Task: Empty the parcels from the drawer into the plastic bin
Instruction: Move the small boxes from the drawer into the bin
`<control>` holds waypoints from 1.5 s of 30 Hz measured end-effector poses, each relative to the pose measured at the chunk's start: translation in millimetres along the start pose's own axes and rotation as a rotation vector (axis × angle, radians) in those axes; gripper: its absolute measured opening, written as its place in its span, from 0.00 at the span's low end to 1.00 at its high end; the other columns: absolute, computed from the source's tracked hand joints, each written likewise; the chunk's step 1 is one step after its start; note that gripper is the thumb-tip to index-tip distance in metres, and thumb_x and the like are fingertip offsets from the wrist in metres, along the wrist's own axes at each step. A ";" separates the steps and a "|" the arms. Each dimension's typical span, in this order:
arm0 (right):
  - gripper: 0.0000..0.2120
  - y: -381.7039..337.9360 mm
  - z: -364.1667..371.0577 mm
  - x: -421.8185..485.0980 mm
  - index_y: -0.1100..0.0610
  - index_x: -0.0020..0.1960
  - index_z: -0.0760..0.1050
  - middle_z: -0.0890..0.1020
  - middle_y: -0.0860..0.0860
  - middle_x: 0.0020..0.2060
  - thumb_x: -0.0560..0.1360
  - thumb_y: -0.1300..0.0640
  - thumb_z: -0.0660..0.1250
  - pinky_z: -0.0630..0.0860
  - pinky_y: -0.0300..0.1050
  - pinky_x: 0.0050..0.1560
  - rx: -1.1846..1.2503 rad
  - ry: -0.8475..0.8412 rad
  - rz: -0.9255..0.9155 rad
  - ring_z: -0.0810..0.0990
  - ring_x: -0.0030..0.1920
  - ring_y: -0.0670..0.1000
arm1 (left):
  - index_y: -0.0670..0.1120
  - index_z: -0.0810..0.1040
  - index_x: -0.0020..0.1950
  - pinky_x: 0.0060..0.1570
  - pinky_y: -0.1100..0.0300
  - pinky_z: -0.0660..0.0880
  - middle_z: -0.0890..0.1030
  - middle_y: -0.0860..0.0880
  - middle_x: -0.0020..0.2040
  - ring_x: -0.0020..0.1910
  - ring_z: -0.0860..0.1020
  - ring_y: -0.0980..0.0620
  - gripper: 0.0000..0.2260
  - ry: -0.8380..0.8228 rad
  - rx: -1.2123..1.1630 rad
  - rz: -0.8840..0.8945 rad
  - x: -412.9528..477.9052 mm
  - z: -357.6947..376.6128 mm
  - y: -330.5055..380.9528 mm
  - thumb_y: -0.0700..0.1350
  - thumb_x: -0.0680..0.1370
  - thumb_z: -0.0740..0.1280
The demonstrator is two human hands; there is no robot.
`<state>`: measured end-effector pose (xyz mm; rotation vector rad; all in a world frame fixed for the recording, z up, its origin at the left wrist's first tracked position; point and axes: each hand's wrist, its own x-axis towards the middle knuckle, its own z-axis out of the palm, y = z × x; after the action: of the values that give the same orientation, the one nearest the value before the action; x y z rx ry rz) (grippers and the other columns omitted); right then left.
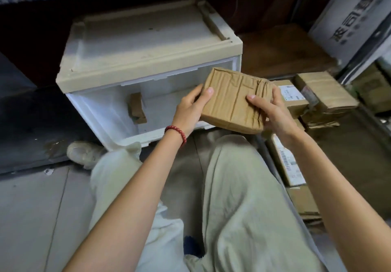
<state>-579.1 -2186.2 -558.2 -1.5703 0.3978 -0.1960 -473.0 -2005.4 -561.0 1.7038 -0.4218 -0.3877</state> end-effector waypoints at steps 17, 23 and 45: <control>0.32 48.3 -182.3 -121.8 0.48 0.68 0.62 0.73 0.49 0.63 0.70 0.47 0.74 0.77 0.53 0.57 0.082 0.962 0.070 0.76 0.59 0.49 | 0.54 0.56 0.77 0.71 0.48 0.59 0.63 0.50 0.75 0.74 0.60 0.49 0.39 -0.739 1.024 0.400 -12.9 202.2 9.5 0.71 0.71 0.61; 0.34 73.4 -199.0 -147.6 0.45 0.65 0.63 0.74 0.48 0.61 0.65 0.43 0.77 0.75 0.59 0.62 0.023 0.954 0.196 0.76 0.60 0.52 | 0.54 0.49 0.78 0.74 0.43 0.44 0.45 0.52 0.79 0.77 0.41 0.48 0.43 -0.790 1.345 0.522 -12.0 216.9 -24.7 0.70 0.71 0.62; 0.31 102.1 -186.7 -120.6 0.55 0.62 0.65 0.74 0.53 0.55 0.69 0.39 0.72 0.70 0.44 0.48 -0.467 0.654 0.522 0.73 0.53 0.54 | 0.63 0.63 0.72 0.72 0.44 0.51 0.56 0.57 0.77 0.76 0.53 0.52 0.27 -0.582 1.188 0.461 -6.6 200.5 -30.1 0.70 0.74 0.56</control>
<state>-771.7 -2315.0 -636.3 -1.7673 1.4276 -0.2164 -573.0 -2170.2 -624.2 2.4958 -1.6880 -0.2883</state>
